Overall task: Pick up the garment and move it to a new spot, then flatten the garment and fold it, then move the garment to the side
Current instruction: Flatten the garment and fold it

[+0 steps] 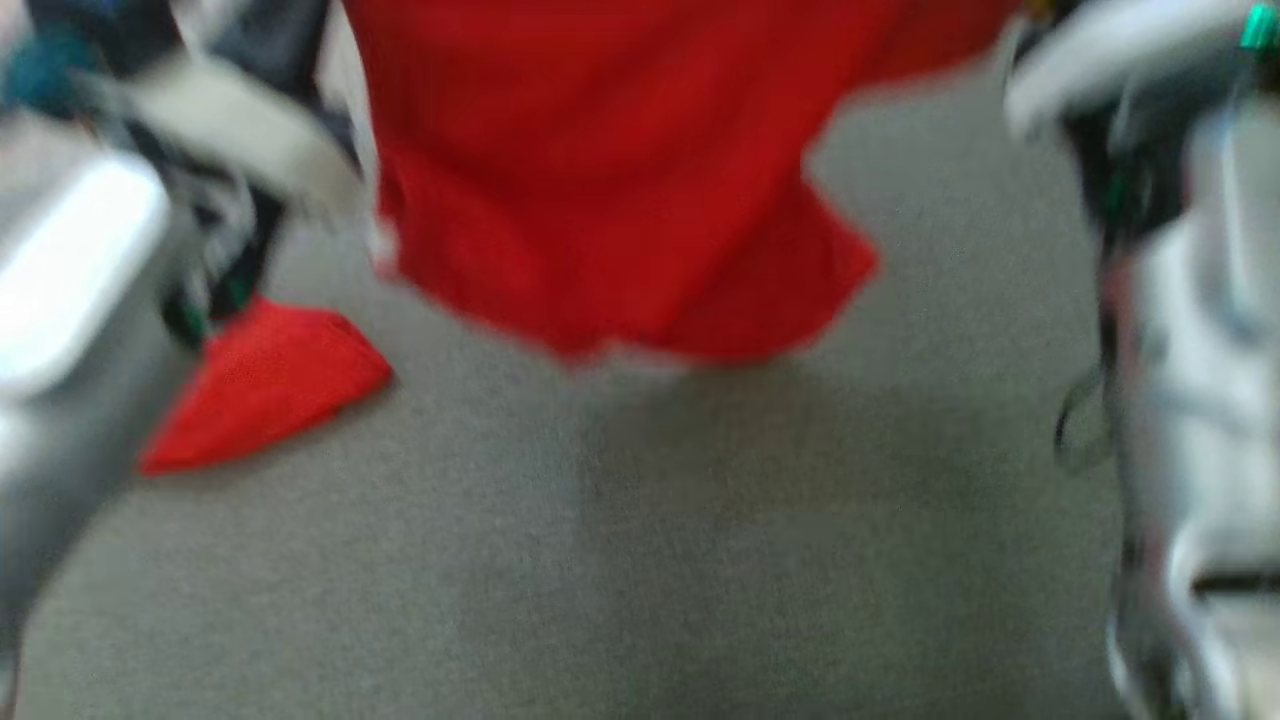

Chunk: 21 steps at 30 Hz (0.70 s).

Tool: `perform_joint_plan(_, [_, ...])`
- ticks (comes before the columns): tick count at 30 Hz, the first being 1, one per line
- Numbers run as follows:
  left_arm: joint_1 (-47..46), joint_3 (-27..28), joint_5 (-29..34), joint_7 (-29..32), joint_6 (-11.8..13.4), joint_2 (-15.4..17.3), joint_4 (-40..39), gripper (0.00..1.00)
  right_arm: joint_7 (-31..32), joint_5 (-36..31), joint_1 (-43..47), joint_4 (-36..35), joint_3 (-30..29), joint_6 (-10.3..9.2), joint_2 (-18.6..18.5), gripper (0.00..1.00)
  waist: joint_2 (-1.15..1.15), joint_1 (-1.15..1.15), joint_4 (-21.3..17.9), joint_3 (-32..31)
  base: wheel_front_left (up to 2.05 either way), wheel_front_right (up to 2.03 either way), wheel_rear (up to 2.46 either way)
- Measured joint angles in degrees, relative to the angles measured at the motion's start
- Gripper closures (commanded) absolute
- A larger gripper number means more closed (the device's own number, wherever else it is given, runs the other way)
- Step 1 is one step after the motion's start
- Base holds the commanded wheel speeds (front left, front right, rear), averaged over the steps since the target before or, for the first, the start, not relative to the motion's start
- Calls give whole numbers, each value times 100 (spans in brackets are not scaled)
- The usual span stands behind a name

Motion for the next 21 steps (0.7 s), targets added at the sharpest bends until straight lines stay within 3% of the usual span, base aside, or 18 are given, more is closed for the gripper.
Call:
perform_joint_plan(3, [-876, 148, 97, -145, -281, -291, 856, 100, -530, -181, -1230, 907, -34, 0, -2, 100, 0, 0, -27, 440, 0, 0, 0])
perform_joint_plan(9, [-2405, 350, 387, -995, -851, -1051, 2305, 100, -1922, -526, -3220, 2739, -328, 0, -11, 100, 0, 1, -21, 1360, 0, 0, 0])
perform_joint_plan(16, [-2124, 166, 415, -1272, -1217, -1569, 3237, 100, -2263, -1206, -3108, 4297, -634, 0, -31, 100, 0, 0, 56, 1777, 0, 0, 0])
perform_joint_plan(21, [-1341, -209, 378, -1318, -1323, -1777, 3530, 100, -1953, -1651, -2554, 5020, -611, 0, -192, 100, 0, -1, 176, 1774, 0, 0, 0])
